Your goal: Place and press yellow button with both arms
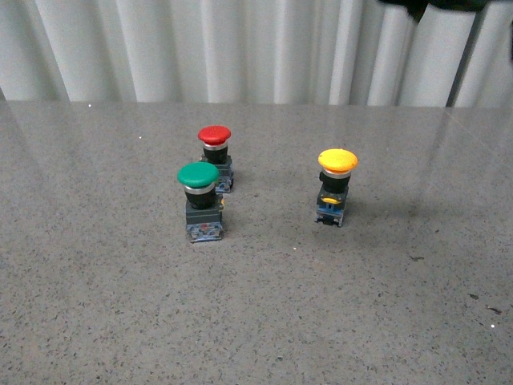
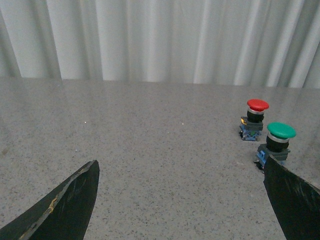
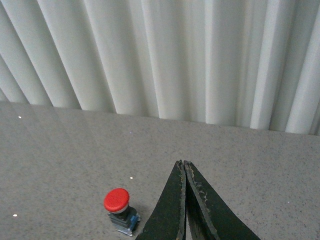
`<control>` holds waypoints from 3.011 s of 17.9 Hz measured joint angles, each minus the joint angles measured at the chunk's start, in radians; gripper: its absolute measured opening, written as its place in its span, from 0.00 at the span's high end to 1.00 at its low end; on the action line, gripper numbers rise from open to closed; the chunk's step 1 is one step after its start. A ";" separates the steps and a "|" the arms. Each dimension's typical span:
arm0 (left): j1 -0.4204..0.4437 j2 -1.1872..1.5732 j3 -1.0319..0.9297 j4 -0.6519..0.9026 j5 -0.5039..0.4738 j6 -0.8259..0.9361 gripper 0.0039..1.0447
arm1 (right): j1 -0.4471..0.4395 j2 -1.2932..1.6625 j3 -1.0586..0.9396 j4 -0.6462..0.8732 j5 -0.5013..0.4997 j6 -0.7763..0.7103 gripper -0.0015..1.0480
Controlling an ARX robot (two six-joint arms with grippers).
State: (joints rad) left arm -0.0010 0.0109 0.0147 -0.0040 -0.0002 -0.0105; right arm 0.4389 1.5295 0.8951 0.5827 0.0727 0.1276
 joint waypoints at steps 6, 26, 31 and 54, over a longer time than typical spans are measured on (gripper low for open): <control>0.000 0.000 0.000 0.000 0.000 0.000 0.06 | -0.028 -0.434 -0.314 -0.100 0.251 -0.067 0.98; 0.000 0.000 0.000 0.000 -0.001 0.000 0.06 | -0.439 -1.503 -0.863 -0.582 -0.073 -0.121 0.98; 0.000 0.000 0.000 0.000 0.000 0.000 0.06 | -0.439 -1.525 -0.882 -0.587 -0.073 -0.122 0.98; 0.000 0.000 0.000 0.000 0.000 0.000 0.06 | -0.439 -1.525 -0.882 -0.587 -0.073 -0.122 0.06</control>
State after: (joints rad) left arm -0.0010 0.0109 0.0147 -0.0044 -0.0002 -0.0105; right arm -0.0002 0.0044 0.0128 -0.0040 -0.0006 0.0059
